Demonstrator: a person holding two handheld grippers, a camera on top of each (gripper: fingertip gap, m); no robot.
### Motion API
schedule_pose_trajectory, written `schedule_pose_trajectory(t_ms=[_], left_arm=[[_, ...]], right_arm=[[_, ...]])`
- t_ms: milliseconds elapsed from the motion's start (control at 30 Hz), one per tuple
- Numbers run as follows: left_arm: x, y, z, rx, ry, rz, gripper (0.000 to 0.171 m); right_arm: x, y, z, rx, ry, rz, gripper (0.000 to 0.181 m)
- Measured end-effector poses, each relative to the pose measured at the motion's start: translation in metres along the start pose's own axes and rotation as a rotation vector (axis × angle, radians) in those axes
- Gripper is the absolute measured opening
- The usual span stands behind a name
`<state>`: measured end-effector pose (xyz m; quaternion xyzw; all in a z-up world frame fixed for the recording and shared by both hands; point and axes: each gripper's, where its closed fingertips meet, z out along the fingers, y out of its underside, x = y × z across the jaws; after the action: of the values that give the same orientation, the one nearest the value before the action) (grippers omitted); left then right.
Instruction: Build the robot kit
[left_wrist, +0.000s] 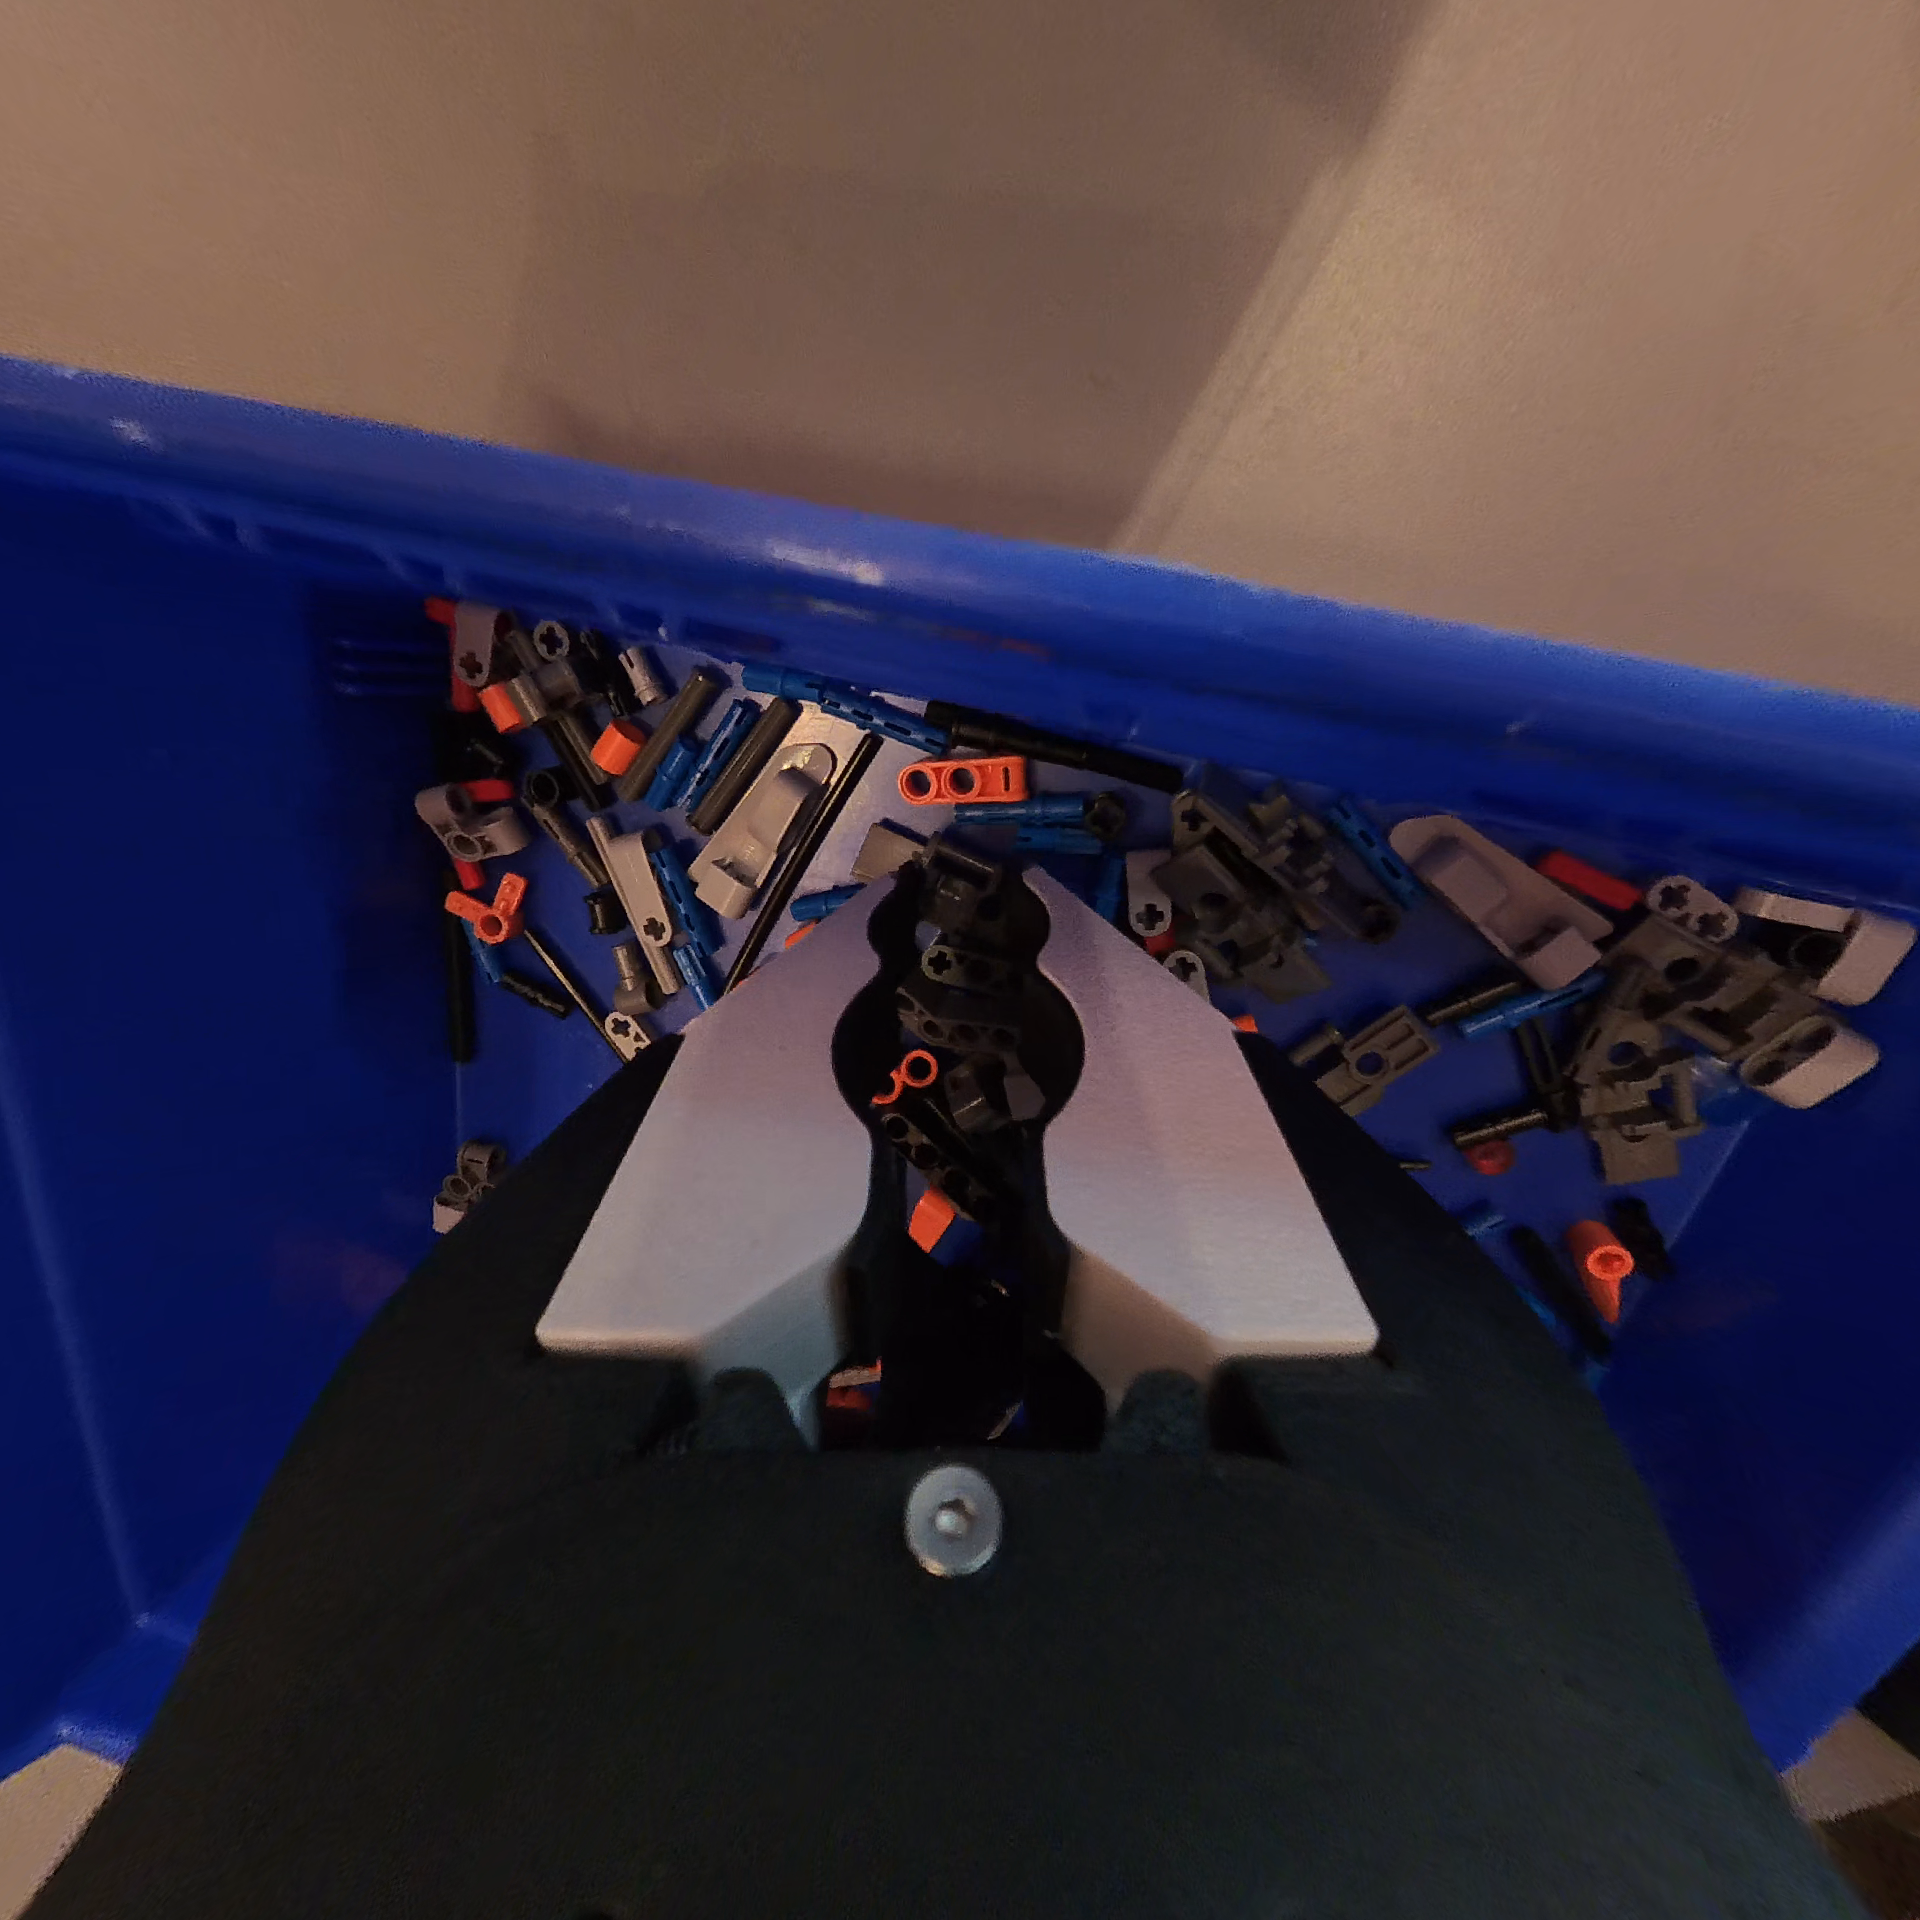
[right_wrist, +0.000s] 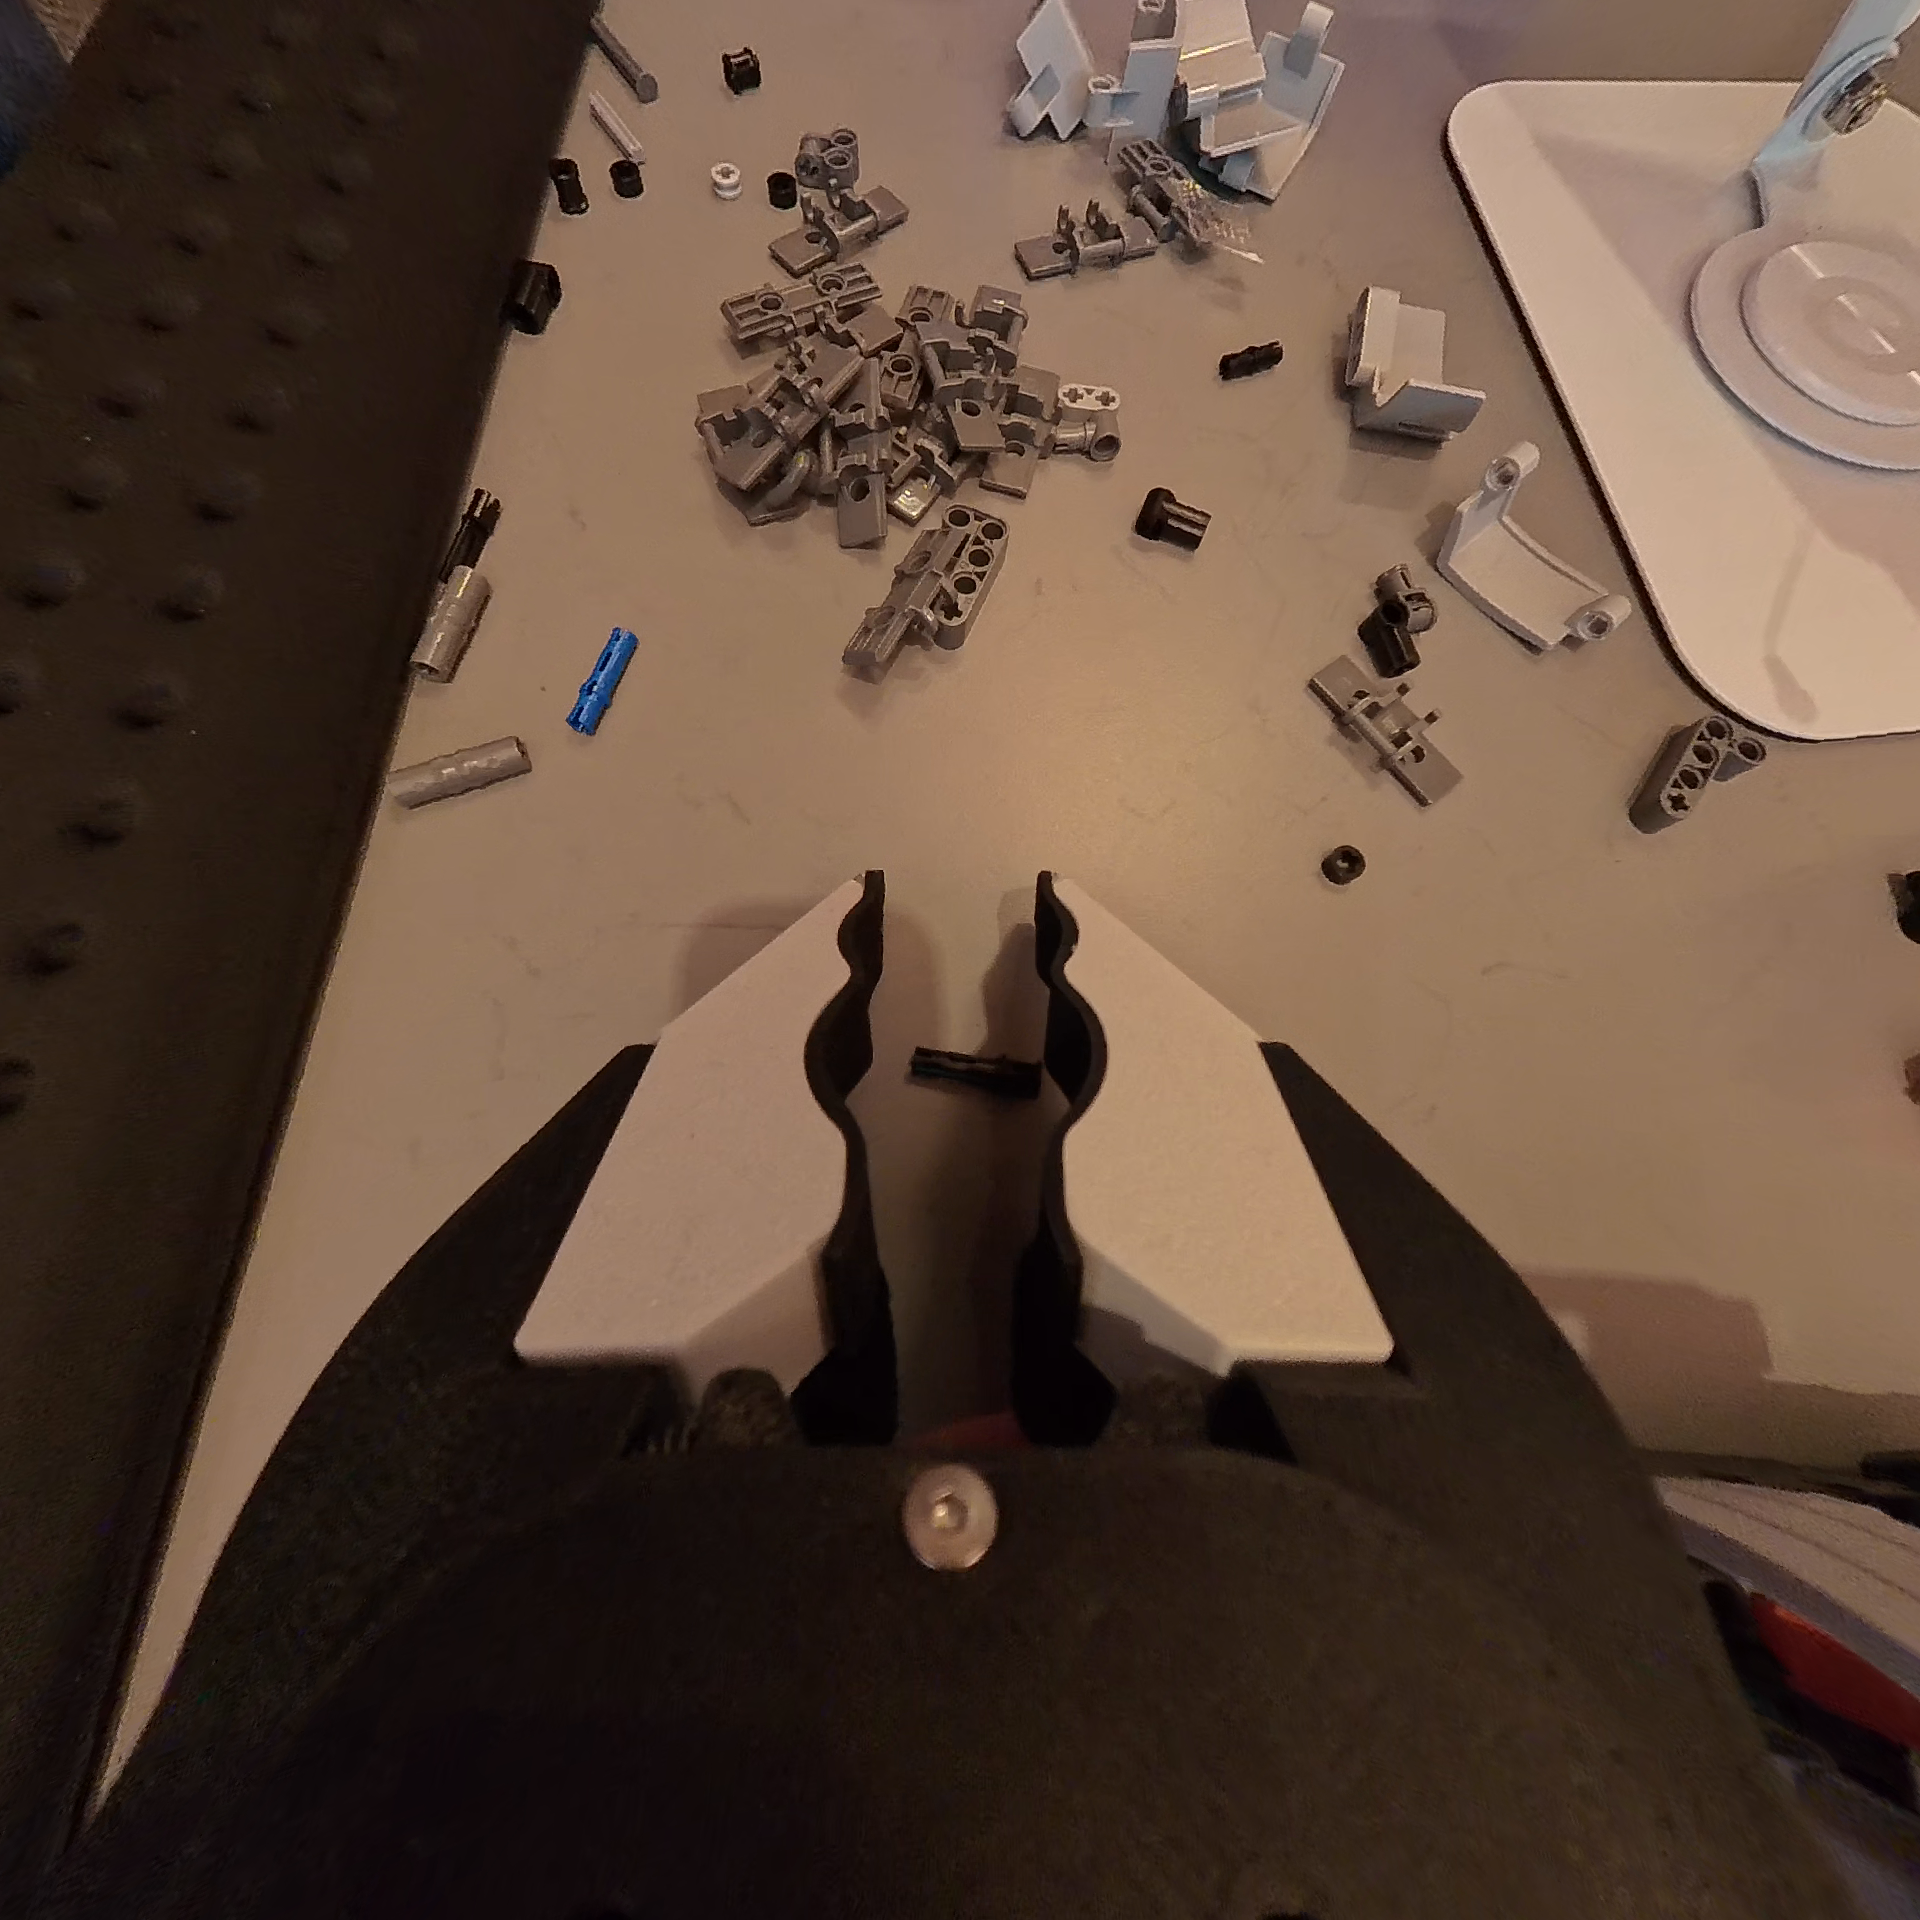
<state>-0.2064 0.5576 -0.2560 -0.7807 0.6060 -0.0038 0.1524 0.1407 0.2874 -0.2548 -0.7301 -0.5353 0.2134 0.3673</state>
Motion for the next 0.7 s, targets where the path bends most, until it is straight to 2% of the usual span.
schedule_pose_trajectory(t_ms=[167, 233, 333, 433, 500, 567, 700], left_arm=[[-0.008, -0.001, -0.018, 0.042, -0.047, -0.02, 0.016], [-0.011, -0.008, -0.043, 0.093, -0.083, -0.021, 0.015], [-0.003, -0.035, -0.104, 0.254, -0.111, 0.001, 0.015], [0.045, -0.076, -0.162, 0.441, -0.037, 0.131, 0.015], [0.09, -0.1, -0.172, 0.48, 0.023, 0.229, 0.015], [0.143, -0.121, -0.158, 0.466, 0.094, 0.329, 0.015], [0.238, -0.141, -0.099, 0.382, 0.251, 0.482, 0.015]], right_arm=[[0.0, 0.0, 0.0, 0.001, 0.0, -0.001, 0.027], [0.0, 0.0, 0.0, 0.002, 0.0, 0.0, 0.027], [0.0, 0.0, 0.0, 0.001, -0.001, 0.003, 0.027], [0.001, 0.0, 0.0, -0.001, -0.002, 0.006, 0.027], [0.001, 0.0, 0.0, -0.003, 0.0, 0.008, 0.027], [0.001, 0.001, 0.001, -0.005, 0.002, 0.009, 0.027], [0.001, 0.001, 0.001, -0.009, 0.006, 0.003, 0.027]])
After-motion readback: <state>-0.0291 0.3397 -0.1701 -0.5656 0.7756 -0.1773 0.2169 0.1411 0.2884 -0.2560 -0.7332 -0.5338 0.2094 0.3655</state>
